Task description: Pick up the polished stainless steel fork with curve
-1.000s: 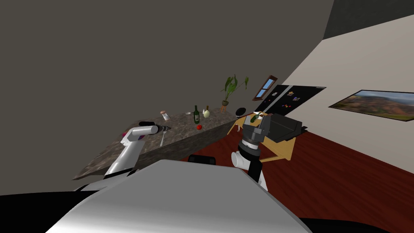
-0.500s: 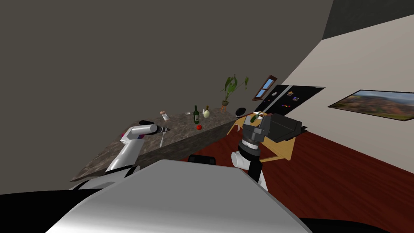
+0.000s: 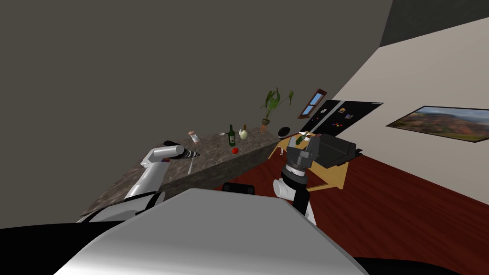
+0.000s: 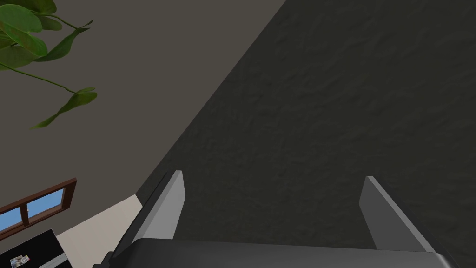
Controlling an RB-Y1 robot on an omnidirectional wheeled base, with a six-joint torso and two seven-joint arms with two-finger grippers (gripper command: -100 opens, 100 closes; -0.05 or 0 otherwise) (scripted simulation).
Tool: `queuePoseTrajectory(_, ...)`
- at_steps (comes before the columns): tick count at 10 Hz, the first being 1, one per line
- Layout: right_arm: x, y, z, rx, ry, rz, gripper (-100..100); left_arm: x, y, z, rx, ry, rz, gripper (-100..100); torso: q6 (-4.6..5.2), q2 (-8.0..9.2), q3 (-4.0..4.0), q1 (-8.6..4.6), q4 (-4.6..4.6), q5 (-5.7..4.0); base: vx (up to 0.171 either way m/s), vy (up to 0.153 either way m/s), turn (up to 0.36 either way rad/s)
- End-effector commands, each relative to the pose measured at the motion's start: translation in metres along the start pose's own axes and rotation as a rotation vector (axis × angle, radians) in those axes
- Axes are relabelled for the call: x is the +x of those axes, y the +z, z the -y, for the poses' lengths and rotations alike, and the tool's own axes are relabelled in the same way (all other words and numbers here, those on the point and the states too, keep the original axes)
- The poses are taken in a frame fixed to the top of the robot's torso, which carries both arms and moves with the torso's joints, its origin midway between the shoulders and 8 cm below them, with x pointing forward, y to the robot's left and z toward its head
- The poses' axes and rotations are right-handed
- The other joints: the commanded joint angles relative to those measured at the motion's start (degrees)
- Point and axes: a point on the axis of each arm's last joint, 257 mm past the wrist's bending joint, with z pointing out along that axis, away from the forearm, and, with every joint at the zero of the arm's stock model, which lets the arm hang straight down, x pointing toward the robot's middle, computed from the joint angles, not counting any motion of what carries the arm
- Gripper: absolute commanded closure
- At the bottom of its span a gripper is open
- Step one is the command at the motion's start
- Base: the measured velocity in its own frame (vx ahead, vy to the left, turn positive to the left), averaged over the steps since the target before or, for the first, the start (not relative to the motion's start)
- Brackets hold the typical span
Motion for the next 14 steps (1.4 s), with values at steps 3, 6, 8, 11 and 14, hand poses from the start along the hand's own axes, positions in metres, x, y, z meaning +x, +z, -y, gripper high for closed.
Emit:
queuePoseTrajectory(3,0.000,0.000,0.000,0.000,0.000,0.000,0,-0.014,-0.003,0.009,0.001,-0.079,0.087,-100,0.00,0.00,0.00,-0.01,0.00,0.00,0.009,-0.001,-0.011)
queuePoseTrajectory(6,0.000,0.000,0.000,0.000,0.000,0.000,0,-0.015,-0.004,0.009,0.002,-0.086,0.094,0,0.00,0.02,0.01,-0.01,0.00,0.00,0.002,0.000,-0.003)
queuePoseTrajectory(8,0.000,0.000,0.000,0.000,0.000,0.000,0,-0.024,0.011,0.008,-0.001,-0.079,0.096,-100,-0.01,-0.06,-0.03,0.02,-0.01,0.01,0.046,0.005,0.028)
queuePoseTrajectory(11,0.000,0.000,0.000,0.000,0.000,0.000,0,-0.026,0.013,0.010,-0.001,-0.078,0.095,100,0.00,-0.05,-0.05,0.03,-0.04,0.05,0.009,-0.010,0.024)
queuePoseTrajectory(14,0.000,0.000,0.000,0.000,0.000,0.000,0,-0.025,0.013,0.010,0.000,-0.079,0.093,100,0.08,-0.09,-0.09,0.12,-0.08,0.13,0.000,0.001,0.004)
